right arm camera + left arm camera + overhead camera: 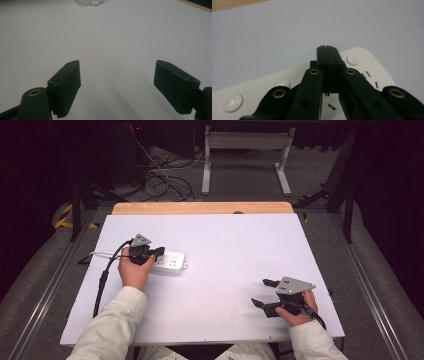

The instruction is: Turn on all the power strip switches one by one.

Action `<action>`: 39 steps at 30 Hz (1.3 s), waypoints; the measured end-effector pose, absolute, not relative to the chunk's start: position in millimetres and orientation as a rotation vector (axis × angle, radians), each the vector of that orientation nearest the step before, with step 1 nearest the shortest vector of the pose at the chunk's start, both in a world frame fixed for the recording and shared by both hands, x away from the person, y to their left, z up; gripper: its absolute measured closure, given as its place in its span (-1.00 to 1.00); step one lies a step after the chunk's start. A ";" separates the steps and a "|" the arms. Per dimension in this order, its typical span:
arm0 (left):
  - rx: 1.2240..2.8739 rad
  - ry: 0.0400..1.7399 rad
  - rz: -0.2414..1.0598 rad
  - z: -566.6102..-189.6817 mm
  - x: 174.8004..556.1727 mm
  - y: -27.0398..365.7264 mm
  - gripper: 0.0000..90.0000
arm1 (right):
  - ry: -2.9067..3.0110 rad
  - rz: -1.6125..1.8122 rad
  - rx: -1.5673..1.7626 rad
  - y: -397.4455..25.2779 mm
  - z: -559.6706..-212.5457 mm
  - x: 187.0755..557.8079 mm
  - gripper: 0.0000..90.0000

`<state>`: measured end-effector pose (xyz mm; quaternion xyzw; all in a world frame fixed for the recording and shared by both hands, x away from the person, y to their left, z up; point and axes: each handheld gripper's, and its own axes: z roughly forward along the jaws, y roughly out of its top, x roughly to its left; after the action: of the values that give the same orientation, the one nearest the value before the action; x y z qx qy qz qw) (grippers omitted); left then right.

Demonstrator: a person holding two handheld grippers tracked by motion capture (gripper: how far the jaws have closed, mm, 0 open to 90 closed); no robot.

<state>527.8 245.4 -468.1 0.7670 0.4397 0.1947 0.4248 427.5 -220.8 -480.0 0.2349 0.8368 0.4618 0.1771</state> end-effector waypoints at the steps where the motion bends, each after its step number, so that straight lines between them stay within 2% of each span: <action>1: 1.920 1.101 0.486 -468.6 528.1 244.8 1.00 | 2.368 1.307 0.665 -221.0 -480.0 427.5 -0.51; 39: 1.944 1.104 0.510 -476.6 528.2 234.7 1.00 | 2.369 1.310 0.660 -220.6 -480.1 426.8 -0.51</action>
<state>528.2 234.7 -476.6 0.7725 0.4388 0.2026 0.4118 426.8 -220.6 -480.1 0.2332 0.8368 0.4626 0.1769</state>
